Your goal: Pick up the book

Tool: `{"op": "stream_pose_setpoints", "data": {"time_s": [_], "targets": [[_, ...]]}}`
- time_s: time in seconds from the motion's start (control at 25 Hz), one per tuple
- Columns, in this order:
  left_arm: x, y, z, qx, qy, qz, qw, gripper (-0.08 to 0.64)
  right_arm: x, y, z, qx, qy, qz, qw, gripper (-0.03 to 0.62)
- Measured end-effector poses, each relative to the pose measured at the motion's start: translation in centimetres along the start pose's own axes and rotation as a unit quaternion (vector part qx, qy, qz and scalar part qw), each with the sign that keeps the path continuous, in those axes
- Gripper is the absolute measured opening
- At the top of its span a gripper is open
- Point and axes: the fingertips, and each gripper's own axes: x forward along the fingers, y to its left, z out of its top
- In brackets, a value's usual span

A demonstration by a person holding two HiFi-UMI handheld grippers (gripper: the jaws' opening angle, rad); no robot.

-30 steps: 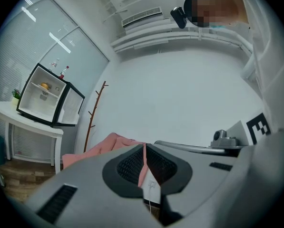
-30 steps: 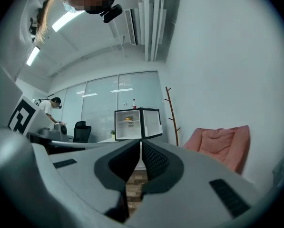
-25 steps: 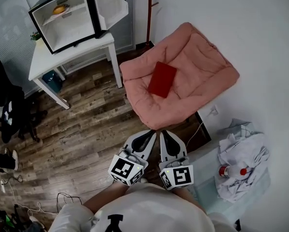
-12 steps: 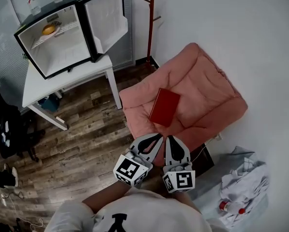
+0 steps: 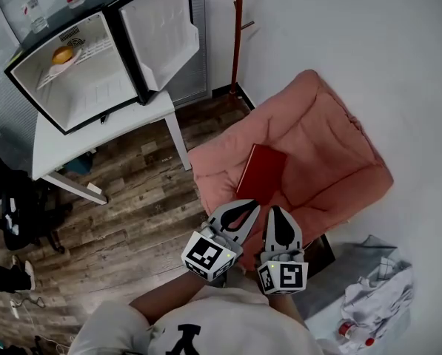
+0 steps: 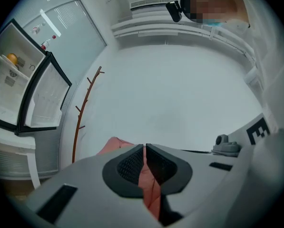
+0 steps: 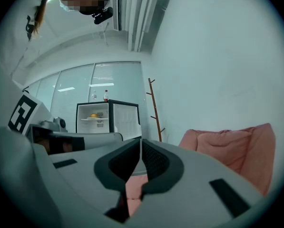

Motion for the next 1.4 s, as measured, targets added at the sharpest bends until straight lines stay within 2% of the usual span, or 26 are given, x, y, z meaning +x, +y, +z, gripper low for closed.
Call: {"op": "stream_pose_setpoints", "data": {"time_s": [0.32,0.56,0.76,0.88,0.92,1.0,1.4], "targets": [[1.5,1.2,-2.9,-0.019,0.018,0.020,0.9995,0.020,1.0,-2.1,-2.4,-0.009,0.024,0.001,1.000,0.034],[2.8,1.2,-7.1,-0.028,0.038,0.027,0.9985,0.020,0.3,-4.9,-6.9,0.008,0.063,-0.008,0.998,0.034],[3.8,3.3,-10.1,-0.035,0.058,0.045,0.9967,0.023,1.2,-6.9,-10.7,0.020,0.095,-0.011,0.995,0.035],[4.4,4.3,-11.7,-0.030,0.072,0.052,0.9956,0.052,1.6,-8.0,-12.5,0.030,0.107,-0.012,0.994,0.036],[4.5,4.6,-12.2,-0.030,0.074,0.054,0.9953,0.061,1.7,-8.2,-12.9,0.033,0.110,-0.010,0.993,0.046],[4.8,5.3,-13.0,-0.033,0.078,0.058,0.9948,0.073,2.1,-8.6,-14.1,0.040,0.120,-0.005,0.992,0.155],[6.1,8.3,-20.0,-0.038,0.144,0.052,0.9875,0.156,4.5,-10.2,-20.5,0.040,0.170,0.006,0.985,0.202]]}}
